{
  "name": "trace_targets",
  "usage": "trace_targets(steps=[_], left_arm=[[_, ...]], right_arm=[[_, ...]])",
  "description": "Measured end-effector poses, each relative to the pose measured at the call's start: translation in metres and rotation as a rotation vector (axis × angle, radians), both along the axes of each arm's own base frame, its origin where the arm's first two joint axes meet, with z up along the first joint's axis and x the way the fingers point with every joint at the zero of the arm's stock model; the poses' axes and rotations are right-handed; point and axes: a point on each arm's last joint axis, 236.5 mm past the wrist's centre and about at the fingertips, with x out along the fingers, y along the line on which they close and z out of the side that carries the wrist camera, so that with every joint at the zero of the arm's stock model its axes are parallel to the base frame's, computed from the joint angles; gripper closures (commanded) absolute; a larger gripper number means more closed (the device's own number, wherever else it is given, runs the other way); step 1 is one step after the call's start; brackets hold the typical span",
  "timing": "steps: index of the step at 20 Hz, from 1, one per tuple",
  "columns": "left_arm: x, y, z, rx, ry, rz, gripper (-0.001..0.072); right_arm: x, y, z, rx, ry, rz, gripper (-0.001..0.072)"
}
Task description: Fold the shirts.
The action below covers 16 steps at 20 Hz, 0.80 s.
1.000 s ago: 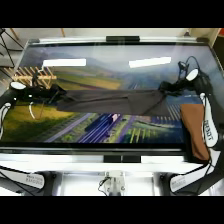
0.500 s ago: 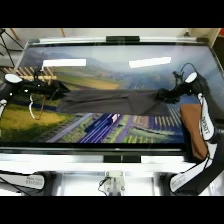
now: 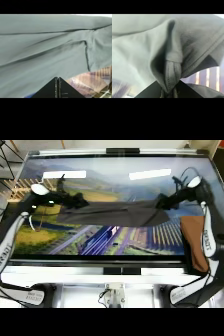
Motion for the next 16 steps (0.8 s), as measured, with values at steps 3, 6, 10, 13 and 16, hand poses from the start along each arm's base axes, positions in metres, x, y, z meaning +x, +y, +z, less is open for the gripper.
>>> trace_targets(steps=[3,6,10,13,16], left_arm=[[-0.014,-0.076,-0.019,-0.052,0.008,-0.04,0.0673],[-0.031,-0.149,-0.038,-0.1,0.019,-0.079,0.0673],[-0.04,-0.228,-0.04,-0.195,0.019,-0.098,0.0674],[-0.047,-0.263,-0.036,-0.28,0.077,-0.107,0.0676],[-0.041,-0.254,-0.023,-0.301,0.093,-0.145,0.0678]], right_arm=[[-0.008,0.01,0.078,0.022,-0.111,0.015,0.0625],[-0.034,0.02,0.146,0.041,-0.193,0.023,0.0625],[-0.07,0.027,0.194,0.05,-0.223,0.015,0.0625],[-0.083,0.028,0.205,0.046,-0.215,0.001,0.0624],[-0.077,0.029,0.207,0.049,-0.232,-0.021,0.0624]])
